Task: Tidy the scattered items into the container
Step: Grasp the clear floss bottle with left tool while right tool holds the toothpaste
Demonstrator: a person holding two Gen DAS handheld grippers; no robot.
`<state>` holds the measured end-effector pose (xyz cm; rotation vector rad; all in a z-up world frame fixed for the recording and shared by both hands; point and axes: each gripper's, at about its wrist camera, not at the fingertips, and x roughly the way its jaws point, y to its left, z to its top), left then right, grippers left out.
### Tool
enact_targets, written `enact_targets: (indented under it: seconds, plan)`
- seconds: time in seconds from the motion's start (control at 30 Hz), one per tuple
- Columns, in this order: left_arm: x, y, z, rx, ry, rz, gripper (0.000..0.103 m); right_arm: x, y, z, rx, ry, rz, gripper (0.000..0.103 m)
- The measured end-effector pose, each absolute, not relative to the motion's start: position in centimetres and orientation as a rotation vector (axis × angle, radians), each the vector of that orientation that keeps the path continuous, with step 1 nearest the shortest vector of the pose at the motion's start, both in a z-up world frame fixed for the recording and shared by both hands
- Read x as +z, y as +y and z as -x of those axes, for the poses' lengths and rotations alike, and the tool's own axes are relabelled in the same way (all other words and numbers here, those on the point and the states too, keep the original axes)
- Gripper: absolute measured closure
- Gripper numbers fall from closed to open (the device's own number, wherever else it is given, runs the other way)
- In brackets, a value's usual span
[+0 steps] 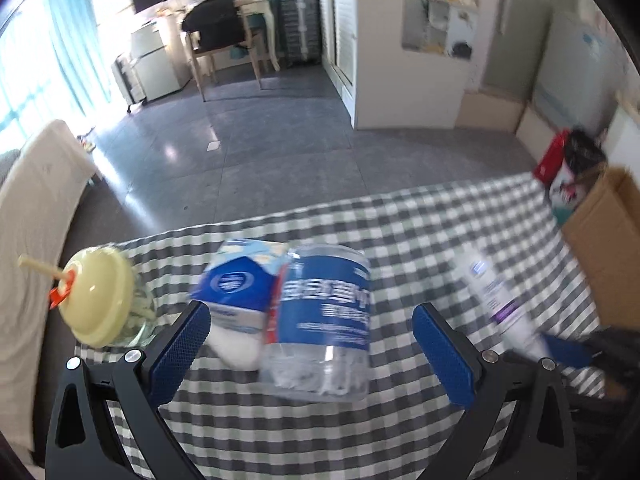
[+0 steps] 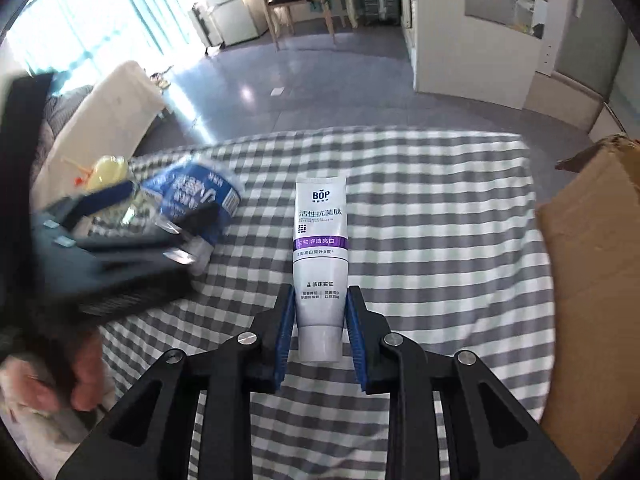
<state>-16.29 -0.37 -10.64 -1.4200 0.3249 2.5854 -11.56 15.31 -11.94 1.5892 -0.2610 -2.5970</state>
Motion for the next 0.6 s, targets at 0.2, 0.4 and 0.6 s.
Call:
enact_targets:
  seconds: [0.2,0.4,0.6]
  plan:
    - [-13.6,1.5,17.5,2.525,0.367,1.552,0.018,-10.1,16.1,10.1,-2.646,-0.262,-1.54,0.078]
    - [-11.7,0.5,16.4,2.503,0.247,1.571,0.039,-7.3,18.0,8.1,-2.688,-0.309,-1.483,0.078]
    - [-7.0,2.3,13.1,2.553,0.3,1.454,0.039,-4.9,20.3,6.5,-2.731,-0.361,-1.469,0.078]
